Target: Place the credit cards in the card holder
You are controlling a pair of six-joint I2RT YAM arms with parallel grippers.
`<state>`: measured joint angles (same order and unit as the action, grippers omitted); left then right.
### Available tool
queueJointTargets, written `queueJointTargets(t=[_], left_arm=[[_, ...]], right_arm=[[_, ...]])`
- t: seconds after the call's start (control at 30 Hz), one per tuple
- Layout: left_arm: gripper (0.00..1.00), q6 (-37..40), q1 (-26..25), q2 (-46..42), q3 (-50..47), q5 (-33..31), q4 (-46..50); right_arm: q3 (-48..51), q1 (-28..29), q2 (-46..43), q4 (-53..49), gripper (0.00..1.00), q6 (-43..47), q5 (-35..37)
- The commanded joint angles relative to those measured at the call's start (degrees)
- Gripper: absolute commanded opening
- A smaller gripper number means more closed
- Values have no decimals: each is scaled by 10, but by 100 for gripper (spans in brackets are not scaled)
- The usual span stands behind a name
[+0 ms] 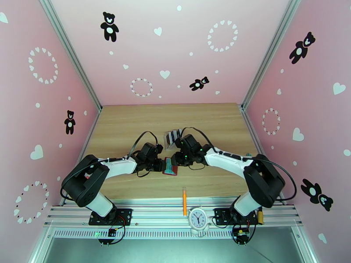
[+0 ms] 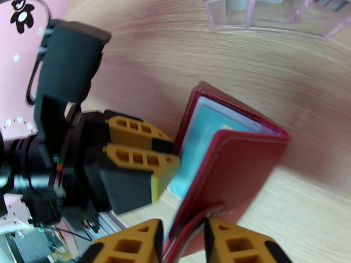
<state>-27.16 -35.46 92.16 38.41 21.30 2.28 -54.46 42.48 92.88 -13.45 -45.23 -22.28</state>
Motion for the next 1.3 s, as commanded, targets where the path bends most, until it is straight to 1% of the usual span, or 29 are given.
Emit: queueJointTargets(t=[0.0,0.07,0.17,0.3,0.43,0.6,0.77,1.07,1.27], left_arm=[[29,7,-8,11,5,14,7],[29,7,-9,11,5,12,8],[28,7,-9,10,6,7,13],[26,9,-5,-6,2,-18,23],[25,4,13,-30,-11,-46,27],[25,-10,49,-70,-38,-81,32],[26,-15,64,-119,-58,-114,38],[28,-22,79,-165,-75,-135,38],[29,-24,80,-200,-90,-137,29]], right_arm=[[-26,9,24,24,36,-12,-5],[-31,12,34,25,36,-13,-5],[-34,14,46,33,39,-17,-7],[-36,18,56,39,44,-20,-9],[-35,18,58,43,48,-21,-11],[-44,22,70,48,58,-22,-19],[-55,29,77,53,68,-21,-25],[-100,36,71,42,76,-16,-41],[-136,36,54,0,77,0,-24]])
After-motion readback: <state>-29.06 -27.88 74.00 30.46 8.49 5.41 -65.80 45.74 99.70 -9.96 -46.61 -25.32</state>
